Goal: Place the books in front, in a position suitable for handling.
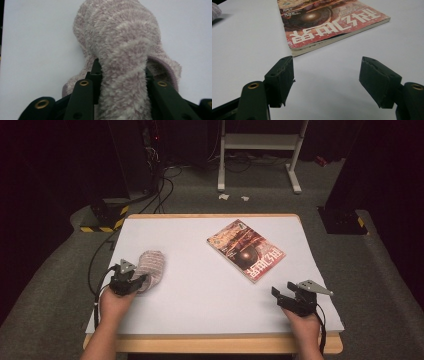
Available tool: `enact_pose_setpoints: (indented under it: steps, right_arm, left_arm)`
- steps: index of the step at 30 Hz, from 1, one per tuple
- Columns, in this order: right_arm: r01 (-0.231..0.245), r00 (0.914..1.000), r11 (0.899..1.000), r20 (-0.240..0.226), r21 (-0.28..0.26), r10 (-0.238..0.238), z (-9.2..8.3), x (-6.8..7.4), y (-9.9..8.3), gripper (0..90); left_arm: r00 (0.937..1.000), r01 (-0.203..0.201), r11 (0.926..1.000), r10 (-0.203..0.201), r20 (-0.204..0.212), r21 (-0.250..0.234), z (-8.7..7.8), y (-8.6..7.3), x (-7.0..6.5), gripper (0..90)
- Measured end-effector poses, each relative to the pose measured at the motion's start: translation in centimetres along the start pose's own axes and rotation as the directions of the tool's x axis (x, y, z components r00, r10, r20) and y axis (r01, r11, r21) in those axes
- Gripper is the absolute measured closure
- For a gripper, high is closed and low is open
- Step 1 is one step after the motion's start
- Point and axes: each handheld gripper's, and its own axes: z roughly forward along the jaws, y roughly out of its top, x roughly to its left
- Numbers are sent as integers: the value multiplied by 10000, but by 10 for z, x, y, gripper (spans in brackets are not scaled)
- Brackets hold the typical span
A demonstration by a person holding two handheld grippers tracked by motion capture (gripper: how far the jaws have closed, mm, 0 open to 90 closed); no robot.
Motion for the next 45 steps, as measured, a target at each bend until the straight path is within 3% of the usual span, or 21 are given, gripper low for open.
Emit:
enact_pose_setpoints:
  steps: [2, 6, 9, 12, 16, 19, 24, 26, 28, 29, 30, 32, 34, 36, 38, 44, 45]
  right_arm:
    - [-11, 10000, 10000, -5, 32, 11, 0, 0, 0, 281]
    - [-24, 10000, 10000, 4, 56, 24, 0, 1, -1, 282]
    - [-48, 10000, 10000, 15, 68, 48, 0, 0, -1, 283]
    - [-29, 10000, 10000, 15, 74, 29, 0, 0, -1, 286]
    - [-49, 10000, 10000, 8, 78, 49, 0, 1, -2, 288]
    - [-44, 10000, 10000, 14, 36, 44, 0, 1, -1, 301]
    - [-32, 10000, 10000, 52, -27, 32, -1, 1, -1, 303]
    - [-62, 10000, 10000, 53, -71, 62, -2, 1, -1, 303]
    - [-72, 10000, 9999, 55, -83, 73, -2, 1, -1, 301]
    - [-119, 9999, 9999, 18, -85, 120, -2, 1, -1, 295]
    - [-119, 9999, 9999, 18, -85, 120, -2, 1, -1, 295]
    - [-173, 9998, 9998, 19, -104, 174, -2, 2, -1, 269]
    - [-193, 9998, 9997, 59, -132, 194, -1, 4, -1, 246]
    - [-164, 9998, 9998, 76, -61, 165, -1, 7, -1, 234]
    - [-6, 10000, 10000, 91, -48, 6, 0, 11, 0, 227]
    - [530, 9982, 9985, 268, 103, -533, 7, 27, 3, 203]
    - [499, 9984, 9986, 263, 162, -503, 9, 29, 5, 200]
  left_arm:
    - [10000, 72, 9999, -72, 8, 107, 1, -1, 1, 635]
    - [9990, 430, 9991, -429, 155, -67, -4, 1, 1, 427]
    - [9956, 843, 9953, -821, 462, -480, -13, 3, -1, 303]
    - [9971, 603, 9946, -561, 512, -850, -27, 8, -9, 250]
    - [9960, 537, 9916, -447, 776, -1173, -37, 14, -16, 242]
    - [9910, 507, 9880, -316, 1299, -1461, -44, 22, -29, 253]
    - [9823, 362, 9886, -83, 1871, -1461, -41, 27, -45, 273]
    - [9730, 341, 9876, 21, 2309, -1530, -36, 28, -55, 293]
    - [9694, 377, 9875, 10, 2453, -1532, -34, 28, -59, 304]
    - [9604, 385, 9872, 62, 2787, -1548, -30, 29, -67, 310]
    - [9604, 385, 9872, 62, 2787, -1548, -30, 29, -67, 308]
    - [9512, 372, 9877, 115, 3083, -1517, -24, 29, -78, 296]
    - [9400, 179, 9894, 324, 3396, -1439, -16, 28, -92, 296]
    - [9366, 91, 9901, 408, 3480, -1404, -13, 28, -97, 296]
    - [9290, -103, 9915, 574, 3656, -1297, -6, 26, -107, 295]
    - [9300, -162, 9902, 658, 3615, -1388, -5, 18, -106, 272]
    - [9330, -379, 9906, 823, 3503, -1317, -6, 15, -104, 273]
